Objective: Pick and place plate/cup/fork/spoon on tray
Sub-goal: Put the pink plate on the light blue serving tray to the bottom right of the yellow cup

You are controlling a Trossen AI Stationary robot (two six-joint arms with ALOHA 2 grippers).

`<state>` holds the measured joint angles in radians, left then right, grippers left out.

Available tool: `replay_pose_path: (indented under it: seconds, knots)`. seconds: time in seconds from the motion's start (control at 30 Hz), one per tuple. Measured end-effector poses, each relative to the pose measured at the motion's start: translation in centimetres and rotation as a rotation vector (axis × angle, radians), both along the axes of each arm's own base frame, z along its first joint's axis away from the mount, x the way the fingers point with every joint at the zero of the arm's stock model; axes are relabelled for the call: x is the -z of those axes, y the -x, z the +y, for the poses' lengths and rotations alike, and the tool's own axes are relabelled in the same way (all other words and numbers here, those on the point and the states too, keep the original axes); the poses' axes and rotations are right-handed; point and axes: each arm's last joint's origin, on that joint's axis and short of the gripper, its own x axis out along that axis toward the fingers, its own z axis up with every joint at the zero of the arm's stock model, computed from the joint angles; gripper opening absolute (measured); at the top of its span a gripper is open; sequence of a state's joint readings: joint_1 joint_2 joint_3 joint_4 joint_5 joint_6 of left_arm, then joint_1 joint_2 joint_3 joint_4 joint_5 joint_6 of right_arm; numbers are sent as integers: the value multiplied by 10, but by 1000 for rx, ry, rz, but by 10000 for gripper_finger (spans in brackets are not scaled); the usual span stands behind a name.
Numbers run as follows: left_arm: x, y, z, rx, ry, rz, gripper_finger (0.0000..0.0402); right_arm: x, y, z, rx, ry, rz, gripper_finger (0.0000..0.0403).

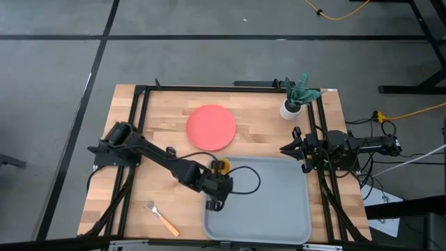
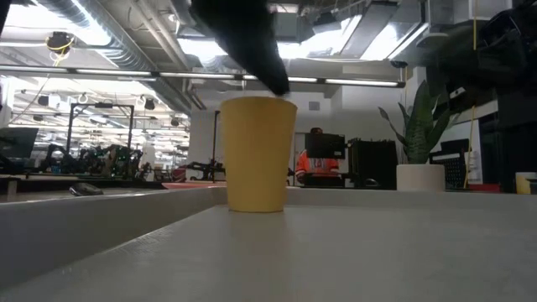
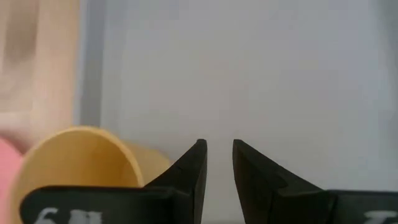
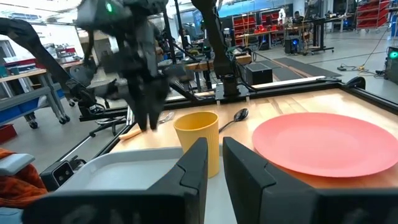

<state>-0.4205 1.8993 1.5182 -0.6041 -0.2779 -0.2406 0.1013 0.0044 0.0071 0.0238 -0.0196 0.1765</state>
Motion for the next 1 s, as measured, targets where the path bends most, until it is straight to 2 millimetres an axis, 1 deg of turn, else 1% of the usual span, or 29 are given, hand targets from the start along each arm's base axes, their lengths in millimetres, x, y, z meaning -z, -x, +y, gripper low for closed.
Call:
replay_pose_path:
  seconds: [0.07, 0.2, 0.27, 0.37, 0.5, 0.6, 0.7, 0.77, 0.87, 1.0]
  knots:
    - [-14, 2, -3, 25, 1, -34, 70, 0, 0, 0, 0, -3, 0, 56]
    - [-34, 20, -1, 84, -63, 4, 70, 0, 0, 0, 0, -3, -2, 56]
    - [-39, 32, 7, 104, -104, 89, 70, 0, 0, 0, 0, -2, -2, 56]
    - [-48, 48, 27, 94, -150, 202, 70, -1, 0, 0, 1, -4, -11, 56]
    - [-63, 61, 60, 72, -245, 283, 70, -1, 0, 0, 2, -4, -10, 56]
    - [-75, 62, 91, -10, -380, 257, 70, -2, 0, 0, 1, -5, -18, 56]
    - [-85, 61, 128, -127, -474, 232, 70, -2, 0, 0, 1, -5, -21, 56]
    - [-88, 60, 155, -214, -467, 229, 70, -2, 0, 0, 1, -5, -23, 56]
    - [-88, 61, 193, -308, -402, 254, 69, -2, 0, 0, 0, -5, -25, 56]
    - [-76, 66, 233, -383, -266, 277, 70, -2, 0, 0, 0, -5, -24, 56]
